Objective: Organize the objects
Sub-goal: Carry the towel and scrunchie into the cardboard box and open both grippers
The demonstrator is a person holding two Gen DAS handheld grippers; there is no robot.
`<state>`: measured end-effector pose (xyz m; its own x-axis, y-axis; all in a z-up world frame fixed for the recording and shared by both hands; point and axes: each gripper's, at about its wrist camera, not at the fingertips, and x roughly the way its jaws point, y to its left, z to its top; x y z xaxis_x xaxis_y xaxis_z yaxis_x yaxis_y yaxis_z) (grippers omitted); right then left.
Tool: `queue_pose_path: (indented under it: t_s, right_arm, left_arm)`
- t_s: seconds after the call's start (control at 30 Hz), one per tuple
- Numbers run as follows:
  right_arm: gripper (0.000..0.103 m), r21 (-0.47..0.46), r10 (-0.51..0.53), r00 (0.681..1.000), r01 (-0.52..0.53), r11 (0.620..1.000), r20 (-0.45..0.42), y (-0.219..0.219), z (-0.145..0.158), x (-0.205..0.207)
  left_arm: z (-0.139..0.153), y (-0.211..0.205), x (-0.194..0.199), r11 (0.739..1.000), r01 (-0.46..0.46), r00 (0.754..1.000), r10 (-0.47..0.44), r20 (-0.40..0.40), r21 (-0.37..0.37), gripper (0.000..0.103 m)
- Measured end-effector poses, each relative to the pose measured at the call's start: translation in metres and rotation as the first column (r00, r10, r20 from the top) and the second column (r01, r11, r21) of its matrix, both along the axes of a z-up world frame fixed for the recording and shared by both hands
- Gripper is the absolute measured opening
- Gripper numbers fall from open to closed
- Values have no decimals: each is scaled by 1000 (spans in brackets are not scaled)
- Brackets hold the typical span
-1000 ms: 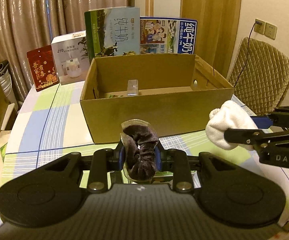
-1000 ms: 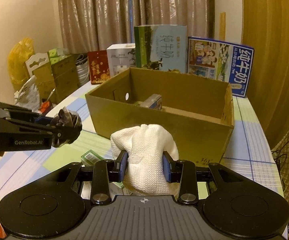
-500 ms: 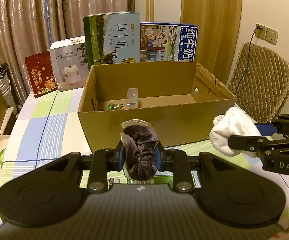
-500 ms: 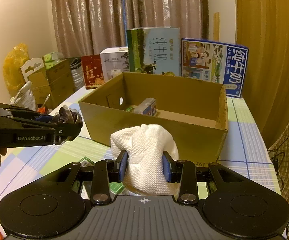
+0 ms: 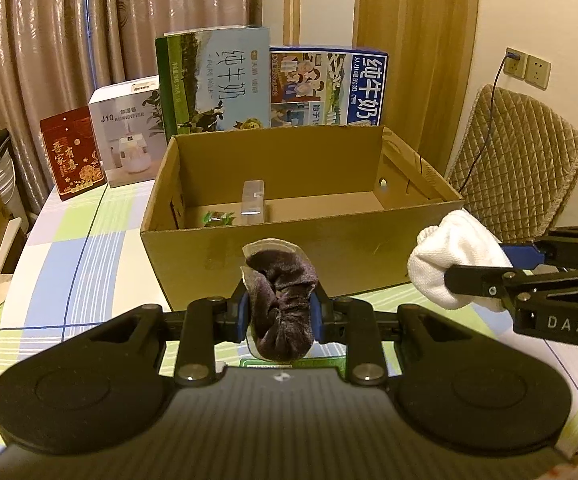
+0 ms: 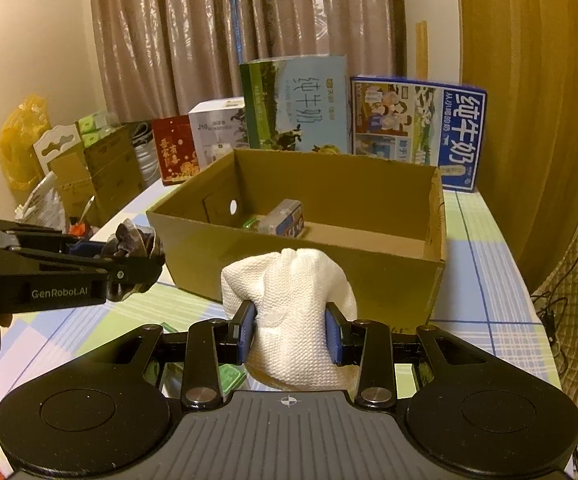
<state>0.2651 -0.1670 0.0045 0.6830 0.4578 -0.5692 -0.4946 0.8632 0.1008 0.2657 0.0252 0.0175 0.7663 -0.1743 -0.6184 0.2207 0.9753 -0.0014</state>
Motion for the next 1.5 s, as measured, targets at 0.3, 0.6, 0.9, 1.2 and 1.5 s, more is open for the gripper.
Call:
queue_pose_path:
  t_s: [0.3, 0.6, 0.9, 1.2, 1.5]
  right_arm:
    - [33, 69, -83, 995, 79, 994, 57, -8, 19, 15]
    - [33, 146, -189, 977, 174, 974, 96, -18, 36, 54]
    - [33, 201, -236, 969, 218, 955, 71, -16, 35, 100]
    - [33, 220, -249, 968, 239, 946, 17, -7, 20, 140]
    - [33, 211, -253, 967, 252, 944, -24, -3, 4, 159]
  left_arm:
    - [3, 3, 17, 1000, -11, 1000, 11, 8, -12, 24]
    - [17, 9, 53, 997, -44, 998, 46, 36, -56, 24]
    - [28, 12, 100, 993, -76, 994, 82, 66, -88, 24]
    - [16, 9, 138, 994, -79, 995, 83, 49, -75, 25]
    - [8, 9, 160, 993, -80, 996, 84, 43, -91, 50]
